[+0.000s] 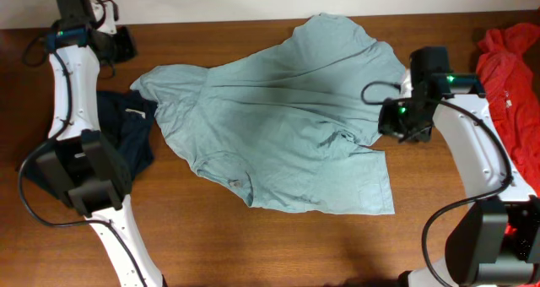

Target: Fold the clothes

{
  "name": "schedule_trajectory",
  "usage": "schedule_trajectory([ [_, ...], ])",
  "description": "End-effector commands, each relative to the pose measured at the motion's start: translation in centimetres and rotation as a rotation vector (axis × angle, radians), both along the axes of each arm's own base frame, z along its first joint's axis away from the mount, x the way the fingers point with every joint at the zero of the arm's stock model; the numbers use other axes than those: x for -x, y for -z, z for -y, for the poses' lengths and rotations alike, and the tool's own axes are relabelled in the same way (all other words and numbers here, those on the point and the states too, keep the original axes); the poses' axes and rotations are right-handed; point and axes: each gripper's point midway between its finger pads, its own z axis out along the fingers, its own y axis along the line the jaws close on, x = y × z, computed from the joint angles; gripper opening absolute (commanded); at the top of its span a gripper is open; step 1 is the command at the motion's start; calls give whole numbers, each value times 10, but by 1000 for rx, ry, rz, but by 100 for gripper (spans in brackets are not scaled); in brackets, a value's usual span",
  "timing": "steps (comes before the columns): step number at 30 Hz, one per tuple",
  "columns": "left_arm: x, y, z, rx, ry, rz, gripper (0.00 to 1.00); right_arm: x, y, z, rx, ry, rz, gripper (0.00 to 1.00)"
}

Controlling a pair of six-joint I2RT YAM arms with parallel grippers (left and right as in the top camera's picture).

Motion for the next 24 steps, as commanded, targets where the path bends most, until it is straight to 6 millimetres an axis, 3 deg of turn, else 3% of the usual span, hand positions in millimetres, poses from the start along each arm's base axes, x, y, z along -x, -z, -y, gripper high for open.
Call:
schedule_trajectory([
  [1,5,-32,25,-7,94,20,7,21,18,-22,-15,-76,-78,36],
  [4,19,-54,42,-28,157,6,4,33,36,-46,-30,-157,-100,25],
  [5,29,-73,52,-40,188,13,4,38,47,-72,-82,-260,-81,19],
  [8,48,-111,62,-92,201,36,1,46,67,-98,-67,-361,-56,7],
  [13,92,-174,67,-220,167,80,1,55,89,-115,15,-427,-23,6],
  [17,133,-223,80,-222,159,151,1,58,101,-129,11,-471,11,5],
  [24,180,-280,96,-224,178,279,2,68,135,-155,-20,-572,-4,4],
])
